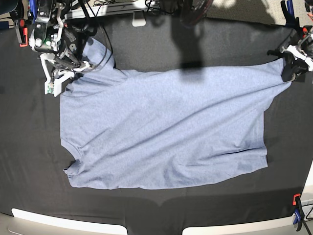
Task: Layout the t-shirt on the table in an organized manner, then fold the t-shirt properly
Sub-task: 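Pull the sleeve outward with the right gripper to spread the shirt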
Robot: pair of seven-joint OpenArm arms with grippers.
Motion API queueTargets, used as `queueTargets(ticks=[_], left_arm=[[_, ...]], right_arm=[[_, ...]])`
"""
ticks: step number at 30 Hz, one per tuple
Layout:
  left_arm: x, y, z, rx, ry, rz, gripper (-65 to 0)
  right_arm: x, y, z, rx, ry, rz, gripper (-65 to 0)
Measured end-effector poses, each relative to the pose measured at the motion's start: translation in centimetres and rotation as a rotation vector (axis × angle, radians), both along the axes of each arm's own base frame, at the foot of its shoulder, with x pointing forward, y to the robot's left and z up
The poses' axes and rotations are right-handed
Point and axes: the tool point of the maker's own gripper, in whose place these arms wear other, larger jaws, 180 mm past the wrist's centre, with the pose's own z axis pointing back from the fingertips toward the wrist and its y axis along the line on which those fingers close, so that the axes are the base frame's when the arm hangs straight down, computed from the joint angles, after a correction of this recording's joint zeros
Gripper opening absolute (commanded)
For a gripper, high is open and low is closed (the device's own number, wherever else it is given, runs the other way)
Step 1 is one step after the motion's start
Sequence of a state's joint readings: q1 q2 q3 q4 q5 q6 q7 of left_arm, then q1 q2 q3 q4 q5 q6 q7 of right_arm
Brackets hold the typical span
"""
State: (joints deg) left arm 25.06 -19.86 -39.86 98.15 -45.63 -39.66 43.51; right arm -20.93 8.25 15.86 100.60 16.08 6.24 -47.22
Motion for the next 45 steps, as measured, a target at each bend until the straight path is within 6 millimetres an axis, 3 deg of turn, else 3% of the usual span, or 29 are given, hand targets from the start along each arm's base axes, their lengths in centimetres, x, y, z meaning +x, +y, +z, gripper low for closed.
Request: queueTargets(ticks=[33,38,45], left_arm=[[0.0,0.0,0.0,0.000,0.000,0.000,-65.0],[-0.2,-0.1,-0.3,0.003,0.021,-0.006,-65.0],[-0.6,-0.1,-0.8,0.008,0.051,-0.015,-65.0]], right_arm=[[-0.1,0.0,-0.1,0.001,0.006,0.001,-65.0],[-1.1,-0.9,-0.2,-0.077,0.047,0.019,-65.0],[-4.0,-0.2,0.9,-0.087,0.074,0.049,-65.0]])
